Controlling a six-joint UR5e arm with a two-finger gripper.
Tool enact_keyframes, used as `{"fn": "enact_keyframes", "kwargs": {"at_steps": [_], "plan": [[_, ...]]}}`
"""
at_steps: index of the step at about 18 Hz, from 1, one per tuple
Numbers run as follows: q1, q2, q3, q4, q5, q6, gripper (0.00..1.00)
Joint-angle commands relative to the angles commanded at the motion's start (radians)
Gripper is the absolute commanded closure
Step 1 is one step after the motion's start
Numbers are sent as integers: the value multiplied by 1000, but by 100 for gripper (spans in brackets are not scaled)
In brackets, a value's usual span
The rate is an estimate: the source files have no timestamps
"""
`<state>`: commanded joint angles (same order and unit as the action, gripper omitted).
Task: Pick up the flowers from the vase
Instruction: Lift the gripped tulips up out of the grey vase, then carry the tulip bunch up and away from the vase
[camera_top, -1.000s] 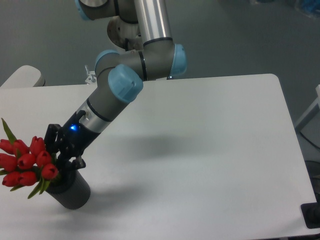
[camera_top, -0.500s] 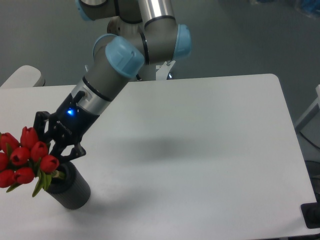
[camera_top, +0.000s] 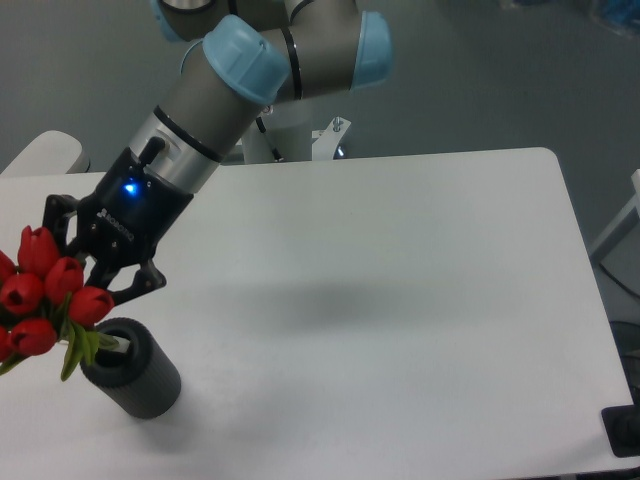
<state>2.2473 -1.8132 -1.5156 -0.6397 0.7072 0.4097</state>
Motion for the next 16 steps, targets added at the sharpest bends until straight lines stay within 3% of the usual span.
{"fn": "enact_keyframes", "kwargs": {"at_steps": [9,16], "plan": [[29,6,38,0,-14,-74,66],[109,-6,38,0,-17,-36,66]]}}
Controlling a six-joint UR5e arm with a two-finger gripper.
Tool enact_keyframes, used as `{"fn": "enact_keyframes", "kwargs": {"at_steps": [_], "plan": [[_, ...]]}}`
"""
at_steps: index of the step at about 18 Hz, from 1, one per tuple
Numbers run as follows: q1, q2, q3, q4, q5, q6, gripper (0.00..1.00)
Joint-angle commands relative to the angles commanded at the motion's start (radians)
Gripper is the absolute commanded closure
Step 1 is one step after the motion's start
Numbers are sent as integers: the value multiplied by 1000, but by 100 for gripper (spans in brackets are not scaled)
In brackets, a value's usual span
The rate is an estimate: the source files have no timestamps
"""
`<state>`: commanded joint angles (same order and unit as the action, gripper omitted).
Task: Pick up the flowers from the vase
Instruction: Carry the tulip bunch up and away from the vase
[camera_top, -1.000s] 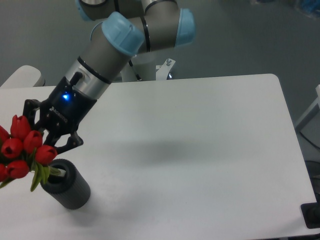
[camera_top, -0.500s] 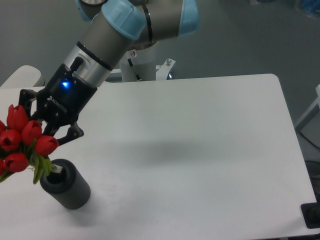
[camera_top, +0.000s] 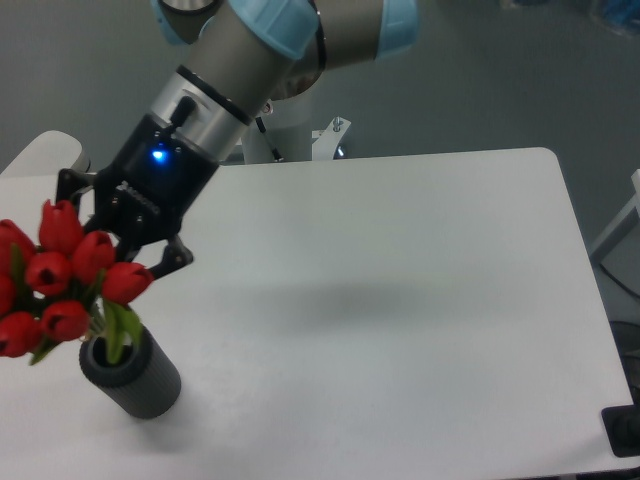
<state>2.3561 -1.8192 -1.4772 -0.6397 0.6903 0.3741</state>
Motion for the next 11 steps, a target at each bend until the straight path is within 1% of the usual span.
{"fn": "enact_keyframes", "kwargs": {"at_steps": [5,7,8,11], "plan": [[32,-29,-17,-2,2,66,66],[37,-29,-21,-5,-2,77,66],[67,-28,-31,0,0,100,66],[103,-26,-57,0,-12,155,66]]}}
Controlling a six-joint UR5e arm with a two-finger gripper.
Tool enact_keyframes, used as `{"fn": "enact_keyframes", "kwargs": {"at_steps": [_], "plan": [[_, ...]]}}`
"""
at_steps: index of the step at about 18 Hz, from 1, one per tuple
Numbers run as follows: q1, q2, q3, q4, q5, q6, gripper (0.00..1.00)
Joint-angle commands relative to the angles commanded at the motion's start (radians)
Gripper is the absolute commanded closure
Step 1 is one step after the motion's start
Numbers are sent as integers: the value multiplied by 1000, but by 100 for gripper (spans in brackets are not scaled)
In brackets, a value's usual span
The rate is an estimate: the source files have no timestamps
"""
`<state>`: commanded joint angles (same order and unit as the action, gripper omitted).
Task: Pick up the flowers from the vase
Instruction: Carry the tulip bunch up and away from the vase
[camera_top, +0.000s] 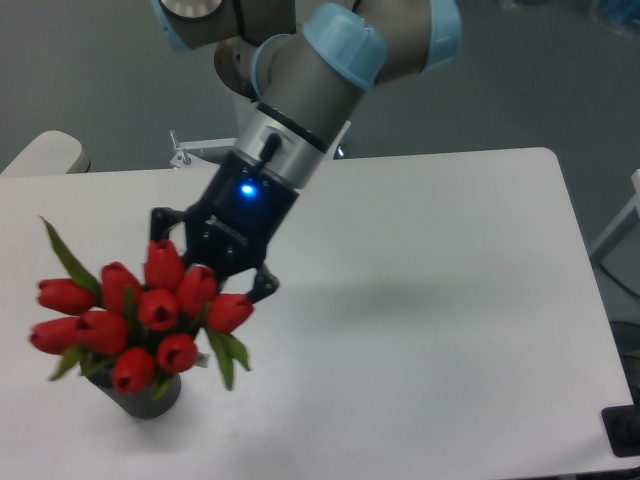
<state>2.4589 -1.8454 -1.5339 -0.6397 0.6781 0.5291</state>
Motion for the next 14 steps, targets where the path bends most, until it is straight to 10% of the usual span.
{"fn": "enact_keyframes", "kwargs": {"at_steps": [14], "plan": [[61,-17,-5,0,-63,100,66]]}}
